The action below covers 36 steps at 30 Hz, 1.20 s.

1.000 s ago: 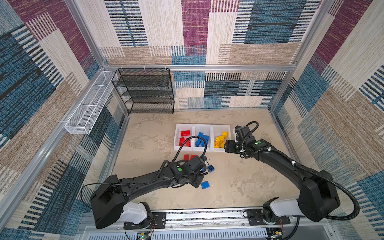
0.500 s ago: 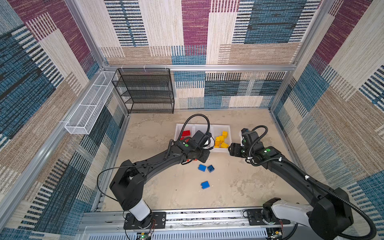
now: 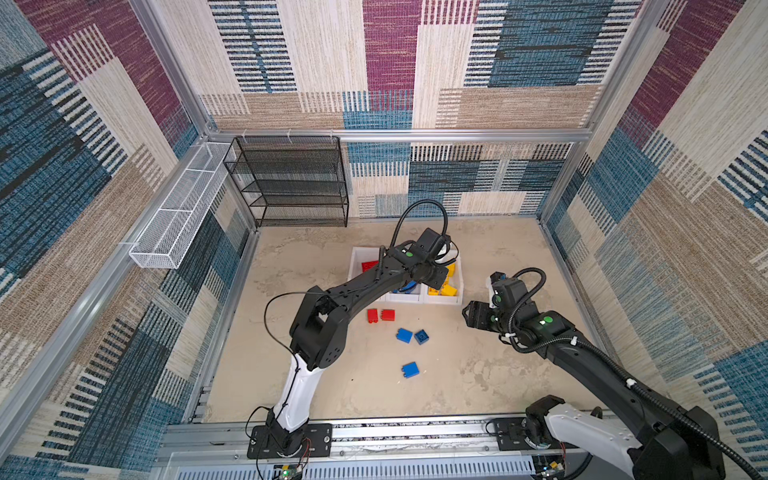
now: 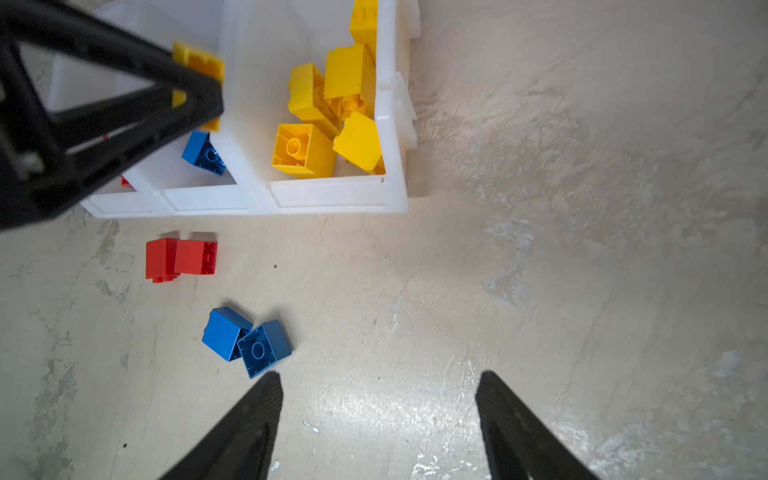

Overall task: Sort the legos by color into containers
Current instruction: 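Carry the small yellow brick with the left gripper into the yellow compartment, then withdraw the left gripper while the right gripper lowers onto a blue brick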

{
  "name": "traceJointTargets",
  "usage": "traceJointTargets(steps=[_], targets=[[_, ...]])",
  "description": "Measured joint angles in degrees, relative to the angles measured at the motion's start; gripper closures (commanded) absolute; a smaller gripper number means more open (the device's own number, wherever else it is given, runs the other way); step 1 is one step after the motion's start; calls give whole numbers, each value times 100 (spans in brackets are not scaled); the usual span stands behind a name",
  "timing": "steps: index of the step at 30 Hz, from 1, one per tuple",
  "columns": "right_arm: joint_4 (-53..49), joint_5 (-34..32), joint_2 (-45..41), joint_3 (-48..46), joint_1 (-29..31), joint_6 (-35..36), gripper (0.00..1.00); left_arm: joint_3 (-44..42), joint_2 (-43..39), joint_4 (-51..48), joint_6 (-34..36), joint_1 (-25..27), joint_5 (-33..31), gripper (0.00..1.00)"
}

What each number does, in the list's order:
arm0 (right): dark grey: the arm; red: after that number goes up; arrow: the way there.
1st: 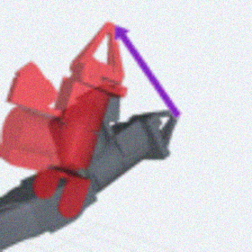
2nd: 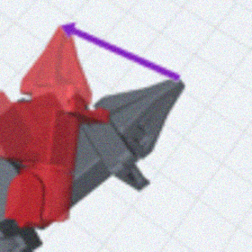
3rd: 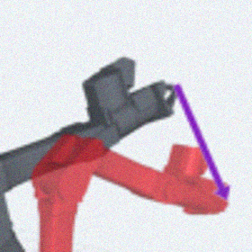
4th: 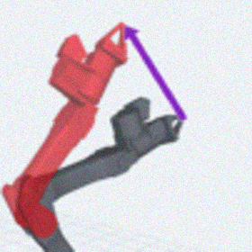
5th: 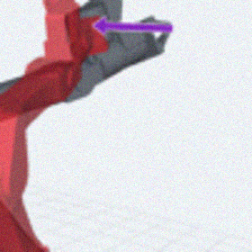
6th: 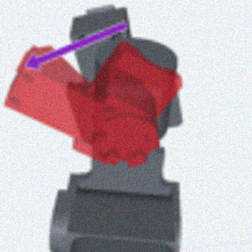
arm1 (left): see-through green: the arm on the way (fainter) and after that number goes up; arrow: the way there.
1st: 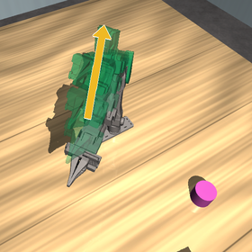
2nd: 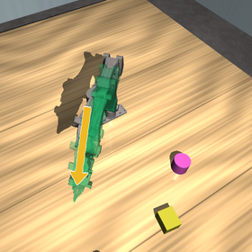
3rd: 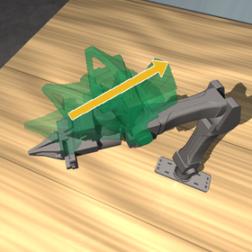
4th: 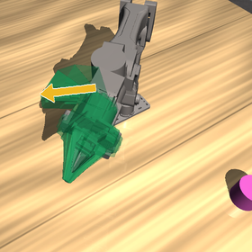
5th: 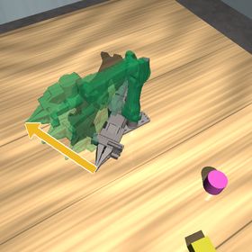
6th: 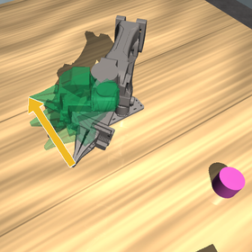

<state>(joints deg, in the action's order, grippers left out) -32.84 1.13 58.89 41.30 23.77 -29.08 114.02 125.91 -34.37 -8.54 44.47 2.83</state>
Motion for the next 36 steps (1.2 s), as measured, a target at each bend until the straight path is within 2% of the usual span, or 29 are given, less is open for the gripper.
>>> traceJointTargets(steps=[4,7,10,12,21,27,36], targets=[[-2,39,-39,-2,0,7,24,1338,844,-387,9,-20,-125,78],[4,109,-37,-13,0,28,24,1897,1228,-577,9,-22,-212,73],[26,149,-70,-118,0,24,23,2100,1451,-697,-22,-55,-337,58],[9,151,-118,-166,-2,22,23,2175,1545,-752,-33,-66,-402,53],[-162,122,-299,-92,-2,4,22,2116,1456,-787,-52,-83,-415,49],[-289,24,-339,9,0,4,24,1012,417,-702,-57,-81,-407,49],[-387,-4,-173,79,44,-44,26,-2879,-2356,299,-286,-85,-400,49]])
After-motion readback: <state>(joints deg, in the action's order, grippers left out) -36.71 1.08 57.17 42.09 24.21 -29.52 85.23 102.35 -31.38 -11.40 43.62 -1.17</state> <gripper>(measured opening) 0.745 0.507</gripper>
